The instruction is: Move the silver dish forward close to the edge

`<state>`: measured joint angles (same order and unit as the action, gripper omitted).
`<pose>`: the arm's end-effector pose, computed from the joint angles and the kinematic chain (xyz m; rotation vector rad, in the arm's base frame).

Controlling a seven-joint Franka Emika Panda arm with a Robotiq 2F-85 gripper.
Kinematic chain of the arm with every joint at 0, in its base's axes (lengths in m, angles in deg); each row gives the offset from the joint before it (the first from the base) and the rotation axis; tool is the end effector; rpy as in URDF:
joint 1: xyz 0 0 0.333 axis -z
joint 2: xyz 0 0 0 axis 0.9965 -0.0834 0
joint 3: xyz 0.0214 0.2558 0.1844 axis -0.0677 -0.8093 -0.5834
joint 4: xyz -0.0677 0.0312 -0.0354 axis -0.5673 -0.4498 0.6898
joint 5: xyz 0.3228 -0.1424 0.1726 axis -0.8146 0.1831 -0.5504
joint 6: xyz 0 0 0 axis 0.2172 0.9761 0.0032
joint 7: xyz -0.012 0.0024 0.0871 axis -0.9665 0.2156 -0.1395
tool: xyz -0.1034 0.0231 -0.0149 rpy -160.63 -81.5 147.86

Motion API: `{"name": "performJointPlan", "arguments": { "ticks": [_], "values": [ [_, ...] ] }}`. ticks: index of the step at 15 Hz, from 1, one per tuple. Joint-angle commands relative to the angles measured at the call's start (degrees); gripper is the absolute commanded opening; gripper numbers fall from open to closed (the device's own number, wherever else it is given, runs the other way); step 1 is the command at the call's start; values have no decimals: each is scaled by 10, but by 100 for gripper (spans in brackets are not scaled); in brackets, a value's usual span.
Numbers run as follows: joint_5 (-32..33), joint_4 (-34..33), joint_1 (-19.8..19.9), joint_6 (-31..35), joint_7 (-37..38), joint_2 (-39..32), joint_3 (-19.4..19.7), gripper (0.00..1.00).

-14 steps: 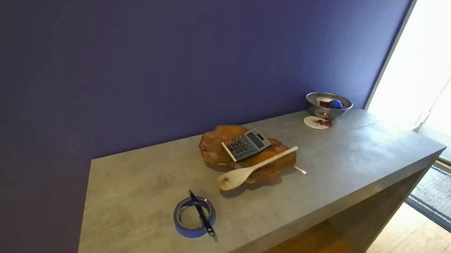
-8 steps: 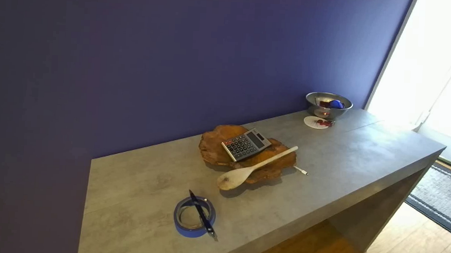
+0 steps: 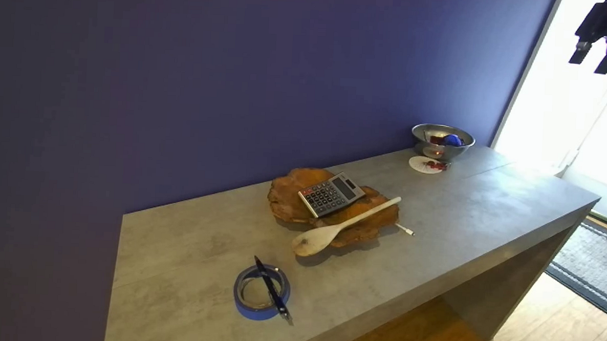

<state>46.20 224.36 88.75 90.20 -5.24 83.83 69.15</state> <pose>0.3686 -0.0853 0.4287 -2.8654 0.3835 0.0303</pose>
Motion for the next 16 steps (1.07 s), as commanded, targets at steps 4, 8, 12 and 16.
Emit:
{"name": "performJointPlan", "arguments": {
  "ticks": [4, 8, 12, 16],
  "values": [
    [-28, -11, 14, 18, -7, -53, 2, 100],
    [-29, -14, 14, 17, -7, -52, 2, 100],
    [-20, -6, 18, 31, 15, -47, -8, 100],
    [-40, -43, 22, 94, 2, -154, 8, 100]
  ]
}}
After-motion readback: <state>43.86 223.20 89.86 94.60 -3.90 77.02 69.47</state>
